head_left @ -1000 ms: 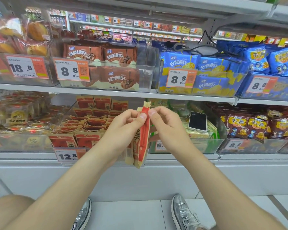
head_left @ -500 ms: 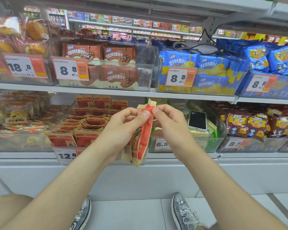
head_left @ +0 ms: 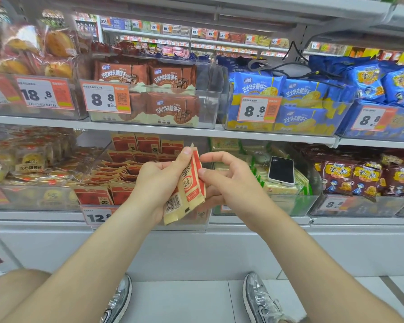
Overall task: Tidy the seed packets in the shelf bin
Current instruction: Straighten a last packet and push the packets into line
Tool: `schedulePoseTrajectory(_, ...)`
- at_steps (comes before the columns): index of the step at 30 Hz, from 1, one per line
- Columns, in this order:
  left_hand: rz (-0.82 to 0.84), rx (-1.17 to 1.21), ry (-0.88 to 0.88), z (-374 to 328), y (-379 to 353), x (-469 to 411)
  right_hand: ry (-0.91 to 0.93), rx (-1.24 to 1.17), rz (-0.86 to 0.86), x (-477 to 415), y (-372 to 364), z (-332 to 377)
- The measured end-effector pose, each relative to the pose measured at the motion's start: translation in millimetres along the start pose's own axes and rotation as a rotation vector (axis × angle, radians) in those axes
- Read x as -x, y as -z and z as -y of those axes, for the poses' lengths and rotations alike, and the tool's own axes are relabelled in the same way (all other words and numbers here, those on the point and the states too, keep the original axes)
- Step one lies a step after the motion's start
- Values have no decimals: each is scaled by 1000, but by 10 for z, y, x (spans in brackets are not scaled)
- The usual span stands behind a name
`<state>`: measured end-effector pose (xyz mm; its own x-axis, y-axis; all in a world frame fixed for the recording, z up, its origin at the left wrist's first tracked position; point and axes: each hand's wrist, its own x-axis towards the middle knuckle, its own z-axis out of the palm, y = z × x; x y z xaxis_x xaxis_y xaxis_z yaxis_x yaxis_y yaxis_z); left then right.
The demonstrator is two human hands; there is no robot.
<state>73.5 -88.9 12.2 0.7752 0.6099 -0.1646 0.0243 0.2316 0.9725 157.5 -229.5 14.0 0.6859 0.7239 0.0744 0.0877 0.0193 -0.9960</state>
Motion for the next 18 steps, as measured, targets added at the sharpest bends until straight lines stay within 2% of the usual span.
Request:
schedulePoseTrajectory(3, -11, -12, -42, -17, 19, -26, 7, 21, -65, -20, 15, -23)
schedulePoseTrajectory(9, -187, -183, -273, 11, 46, -46, 9, 94, -146, -44, 13, -73)
schedulePoseTrajectory(11, -160, -224, -318, 29, 33, -44, 26, 101, -211, -67, 2, -103)
schedulePoseTrajectory(15, -101, -458, -443, 69, -28, 3, 94, 169, -243, -65, -1, -144)
schedulePoseTrajectory(18, -102, -503, -497, 114, -60, 15, 121, 161, -340, -83, -13, -140)
